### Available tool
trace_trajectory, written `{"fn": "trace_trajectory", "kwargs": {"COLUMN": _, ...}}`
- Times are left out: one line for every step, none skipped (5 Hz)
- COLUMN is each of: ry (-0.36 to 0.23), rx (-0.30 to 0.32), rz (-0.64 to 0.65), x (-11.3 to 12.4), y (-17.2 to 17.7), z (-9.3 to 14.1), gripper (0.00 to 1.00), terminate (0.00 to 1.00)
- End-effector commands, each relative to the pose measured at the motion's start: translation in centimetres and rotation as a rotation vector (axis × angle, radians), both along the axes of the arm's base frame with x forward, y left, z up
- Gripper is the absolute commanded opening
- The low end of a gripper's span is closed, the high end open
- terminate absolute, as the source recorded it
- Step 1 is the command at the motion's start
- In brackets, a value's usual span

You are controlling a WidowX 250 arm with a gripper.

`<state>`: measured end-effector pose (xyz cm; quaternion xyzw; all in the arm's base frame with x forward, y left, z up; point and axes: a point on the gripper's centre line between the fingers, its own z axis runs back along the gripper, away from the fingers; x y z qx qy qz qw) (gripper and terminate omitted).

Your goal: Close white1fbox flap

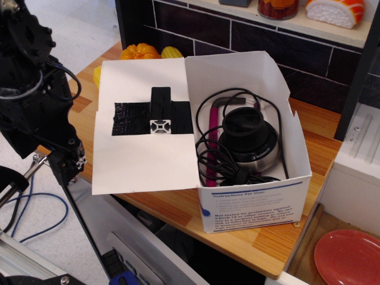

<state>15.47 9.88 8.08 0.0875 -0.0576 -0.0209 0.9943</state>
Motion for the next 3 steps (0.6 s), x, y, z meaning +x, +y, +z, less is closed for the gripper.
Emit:
{"fn": "trace_trajectory", "kwargs": {"ry": 0.000, "rx": 0.000, "rz": 0.000, "x": 0.00, "y": 0.00, "z": 0.00, "gripper": 1.00, "terminate": 0.00}}
{"fn": "trace_trajectory", "kwargs": {"ry": -0.020, "rx": -0.049, "rz": -0.032, "x": 0.64, "y": 0.28, "z": -0.16, "gripper": 1.00, "terminate": 0.00}}
{"fn": "trace_trajectory", "kwargs": {"ry": -0.056, "rx": -0.075, "rz": -0.056, "x": 0.71, "y": 0.09, "z": -0.11, "gripper": 1.00, "terminate": 0.00}}
